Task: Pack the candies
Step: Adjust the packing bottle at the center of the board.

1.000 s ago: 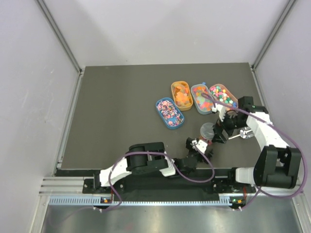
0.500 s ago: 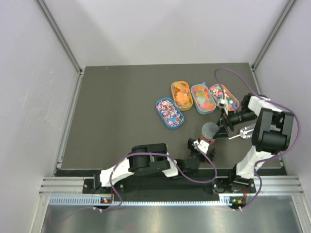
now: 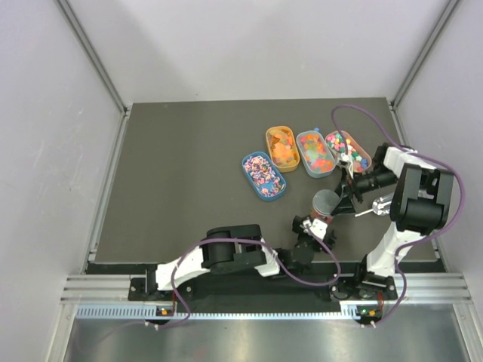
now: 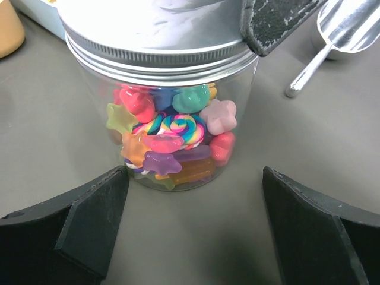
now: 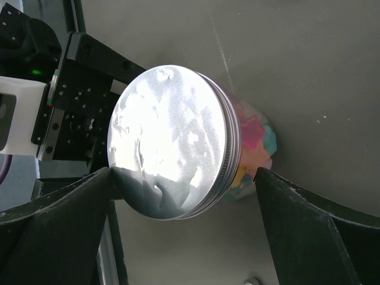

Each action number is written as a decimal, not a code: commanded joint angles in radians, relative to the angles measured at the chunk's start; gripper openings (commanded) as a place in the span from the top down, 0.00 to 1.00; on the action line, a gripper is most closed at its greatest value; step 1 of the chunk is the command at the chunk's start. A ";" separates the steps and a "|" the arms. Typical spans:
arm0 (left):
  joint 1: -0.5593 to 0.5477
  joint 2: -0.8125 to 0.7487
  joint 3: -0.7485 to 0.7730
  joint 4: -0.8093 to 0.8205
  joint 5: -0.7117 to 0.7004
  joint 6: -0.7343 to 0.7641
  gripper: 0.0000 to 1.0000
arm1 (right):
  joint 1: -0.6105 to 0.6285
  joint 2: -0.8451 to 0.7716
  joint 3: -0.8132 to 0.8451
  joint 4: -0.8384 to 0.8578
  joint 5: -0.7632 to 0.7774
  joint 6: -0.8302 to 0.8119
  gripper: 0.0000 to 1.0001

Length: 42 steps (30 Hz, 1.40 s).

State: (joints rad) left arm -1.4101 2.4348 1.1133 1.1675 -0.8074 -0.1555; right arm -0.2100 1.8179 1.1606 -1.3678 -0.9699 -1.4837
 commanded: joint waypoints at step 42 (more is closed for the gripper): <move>-0.081 0.481 -0.043 -1.203 0.028 -0.431 1.00 | 0.037 -0.207 0.037 -0.103 0.362 -0.165 0.00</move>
State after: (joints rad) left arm -1.4384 2.5000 1.3163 0.8982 -1.0641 -0.2607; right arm -0.1673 1.7058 1.1172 -1.3201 -0.6697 -1.5940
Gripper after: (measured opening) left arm 0.841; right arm 0.996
